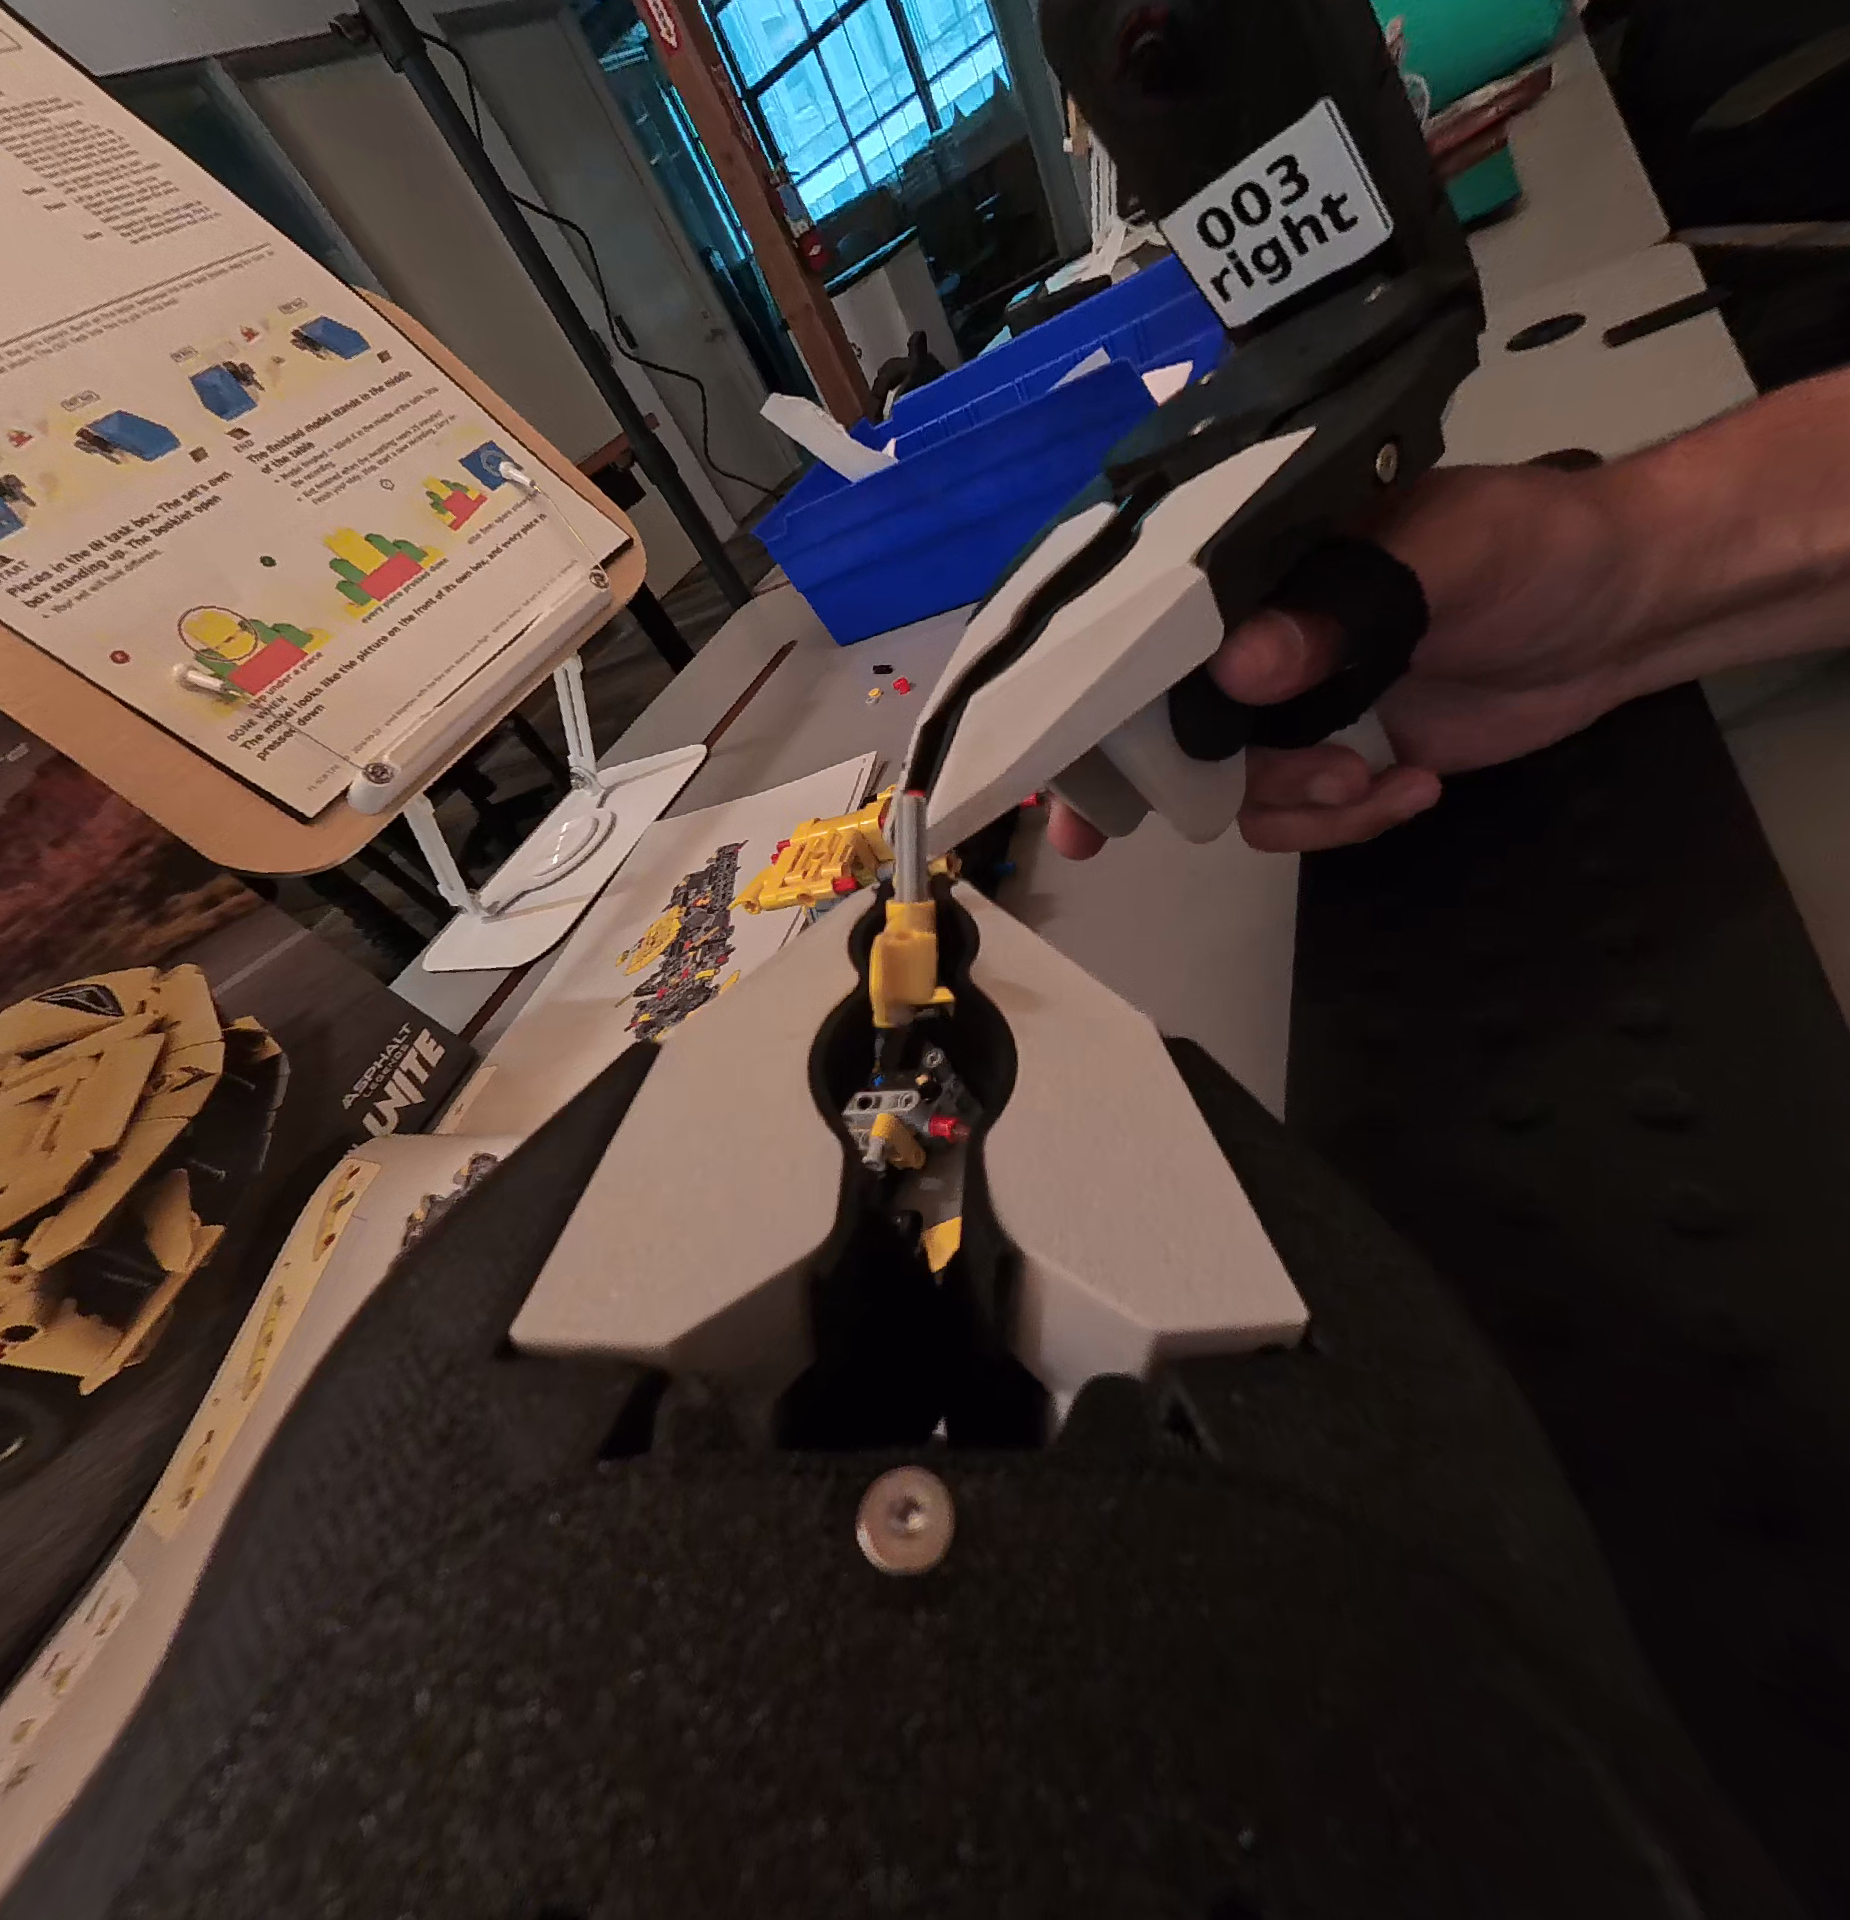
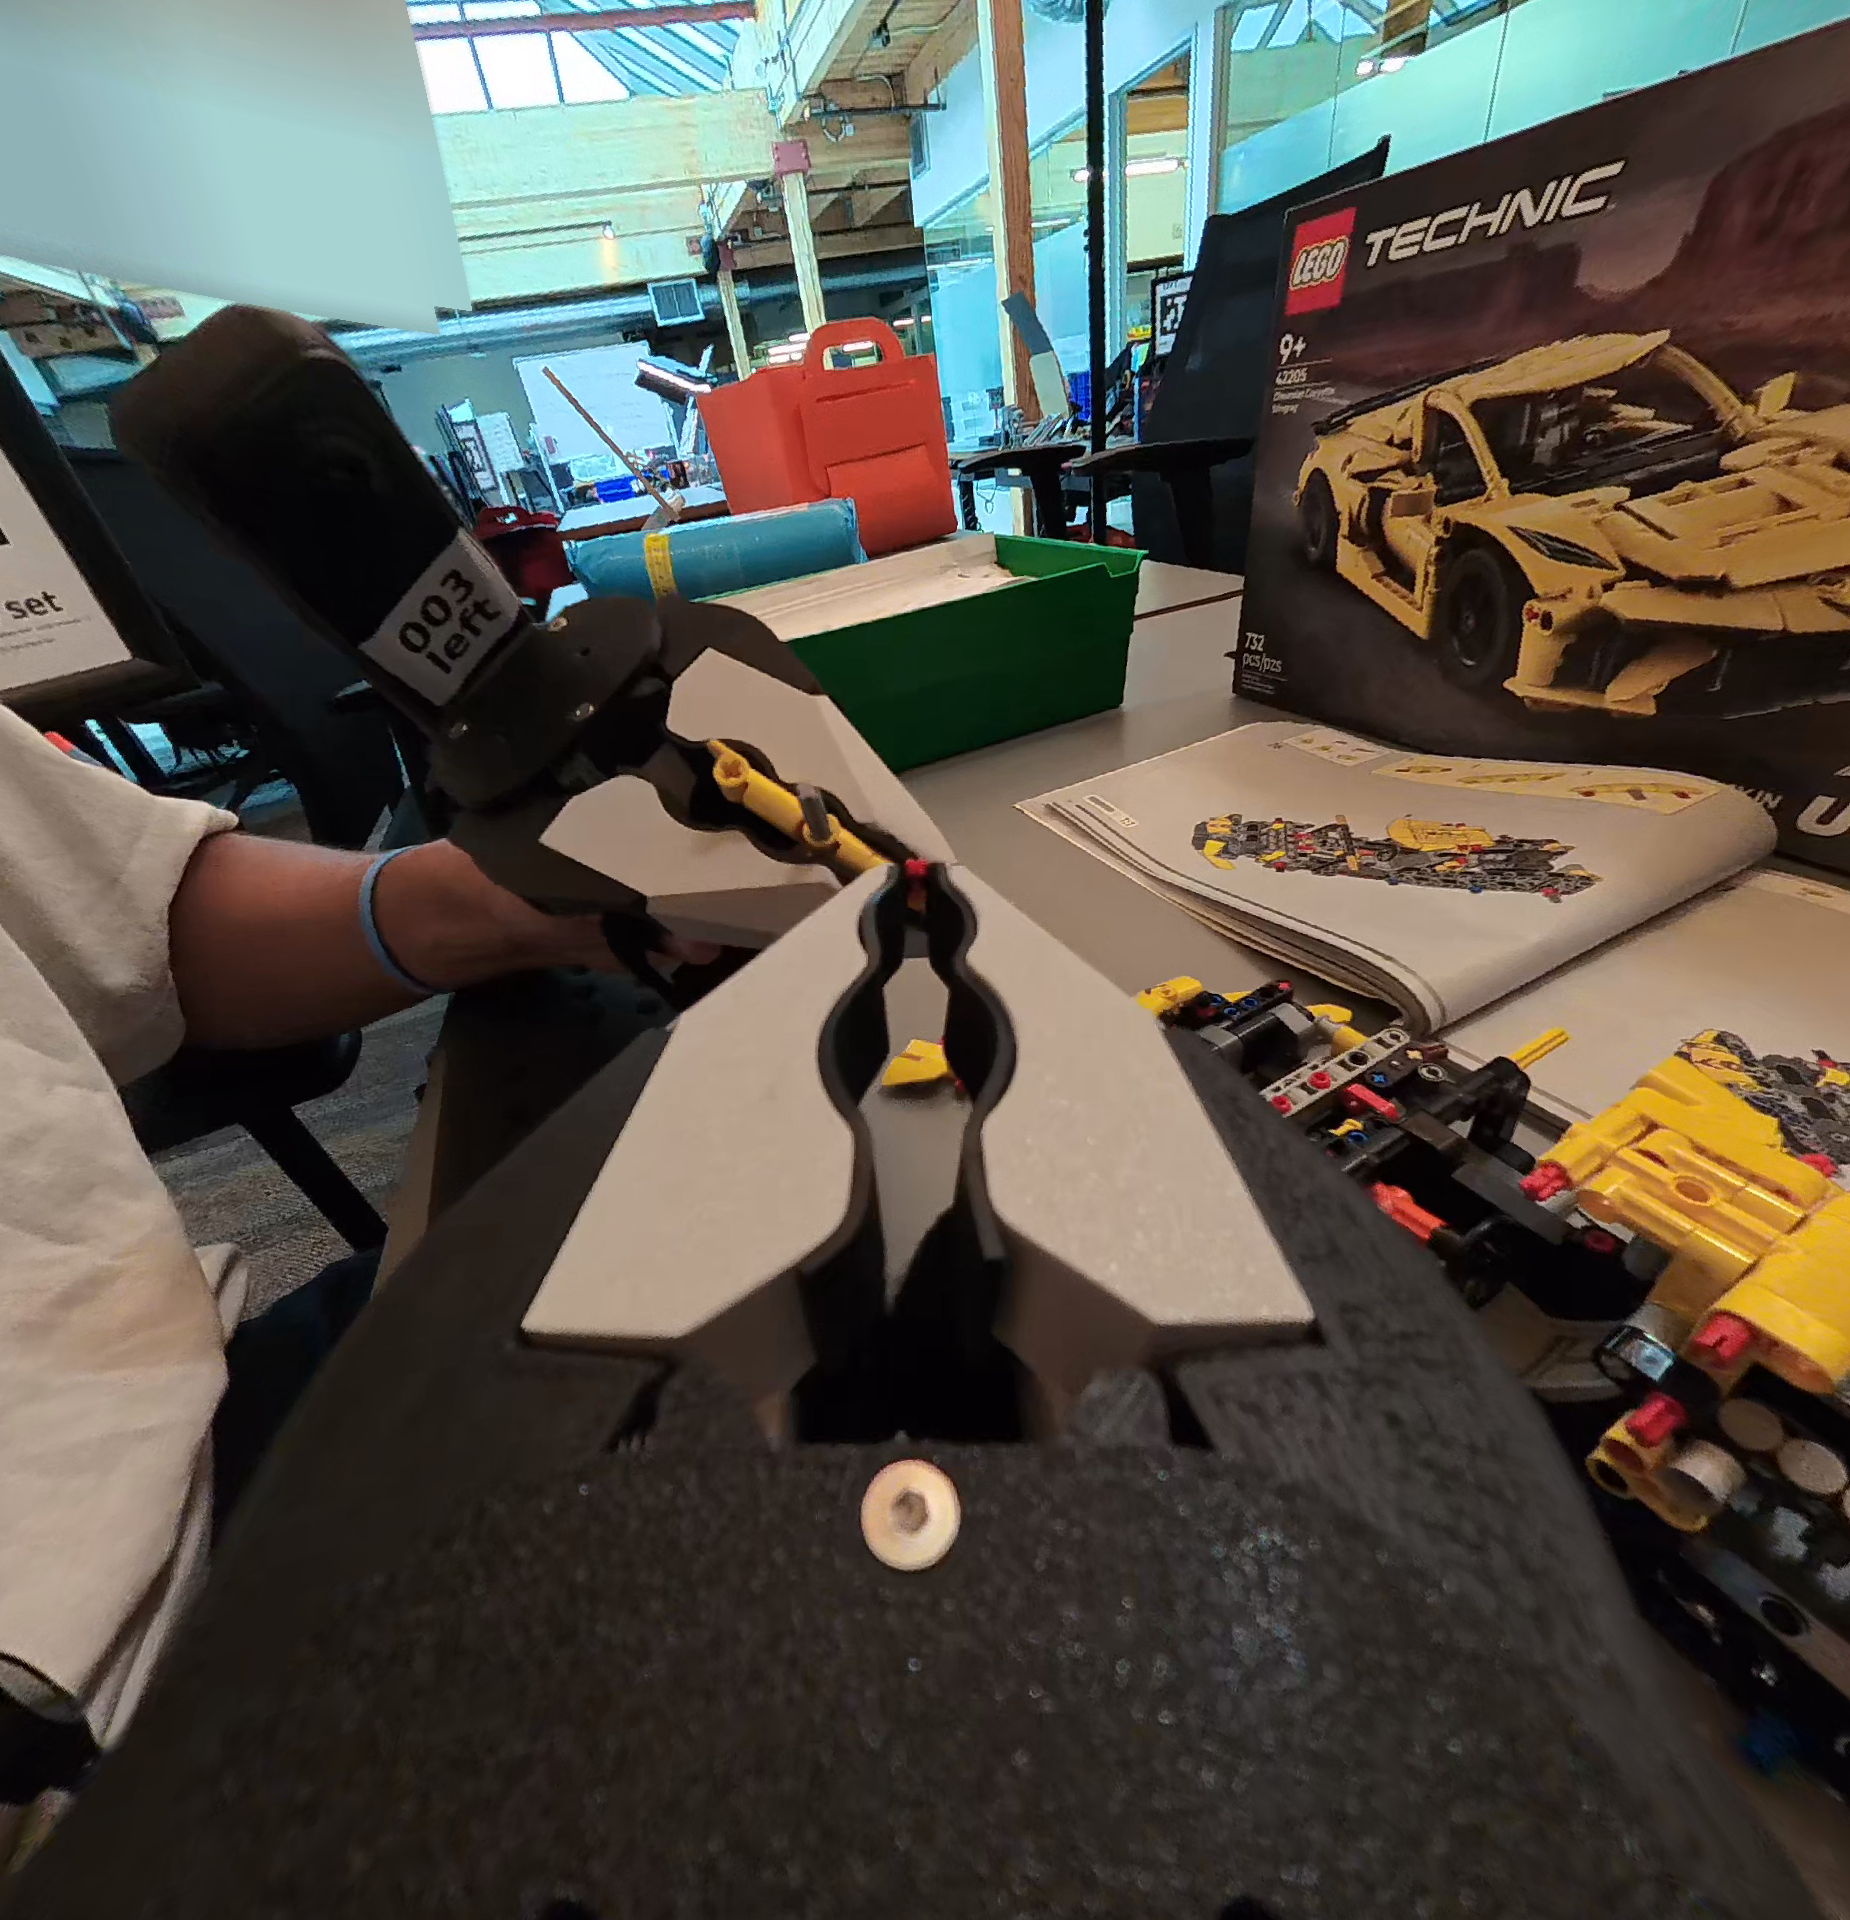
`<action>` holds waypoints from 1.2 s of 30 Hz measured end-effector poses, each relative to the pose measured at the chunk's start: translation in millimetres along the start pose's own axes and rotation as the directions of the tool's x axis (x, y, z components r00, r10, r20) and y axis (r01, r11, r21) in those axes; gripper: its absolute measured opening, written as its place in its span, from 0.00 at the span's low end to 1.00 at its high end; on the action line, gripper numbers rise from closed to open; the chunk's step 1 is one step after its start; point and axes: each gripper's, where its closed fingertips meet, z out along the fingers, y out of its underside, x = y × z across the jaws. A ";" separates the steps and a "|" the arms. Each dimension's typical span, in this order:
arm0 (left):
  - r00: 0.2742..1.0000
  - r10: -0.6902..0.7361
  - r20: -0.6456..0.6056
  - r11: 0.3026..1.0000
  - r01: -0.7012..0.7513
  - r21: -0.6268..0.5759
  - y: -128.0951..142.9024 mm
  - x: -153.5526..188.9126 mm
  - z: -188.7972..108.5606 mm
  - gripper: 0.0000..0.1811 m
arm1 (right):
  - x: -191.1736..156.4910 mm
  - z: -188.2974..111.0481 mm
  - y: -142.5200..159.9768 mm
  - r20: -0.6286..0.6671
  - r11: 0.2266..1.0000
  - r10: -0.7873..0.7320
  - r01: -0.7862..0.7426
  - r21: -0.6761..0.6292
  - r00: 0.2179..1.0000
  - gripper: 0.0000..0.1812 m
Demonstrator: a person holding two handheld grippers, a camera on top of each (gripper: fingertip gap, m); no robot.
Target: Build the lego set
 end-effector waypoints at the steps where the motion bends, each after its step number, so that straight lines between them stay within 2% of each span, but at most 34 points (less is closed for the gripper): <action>1: 1.000 0.020 0.002 1.000 -0.020 -0.007 0.8 0.9 0.1 0.04 | -0.4 -0.1 1.3 0.002 1.000 -0.007 0.007 -0.009 1.000 0.02; 9: 0.996 0.087 0.010 0.995 -0.087 -0.039 3.7 4.1 0.0 0.03 | -1.8 1.0 8.8 0.021 0.999 -0.003 0.004 -0.048 1.000 0.02; 16: 0.999 0.050 0.012 0.999 -0.050 -0.022 1.4 2.3 3.1 0.04 | 0.6 -0.7 3.6 0.030 0.999 0.049 -0.049 -0.017 0.998 0.02; 21: 0.997 0.080 0.022 0.996 -0.079 -0.039 4.0 2.7 4.1 0.04 | 2.8 -2.9 0.6 0.024 0.998 0.064 -0.064 0.001 0.998 0.03; 31: 0.998 0.051 0.021 0.998 -0.050 -0.033 1.6 2.0 2.7 0.03 | 0.5 -2.2 0.7 0.036 0.999 0.049 -0.050 0.005 0.998 0.02; 36: 0.994 0.103 0.040 0.994 -0.102 -0.043 -0.3 3.5 1.2 0.03 | -2.2 -0.4 4.4 0.029 1.000 0.010 -0.010 -0.014 1.000 0.02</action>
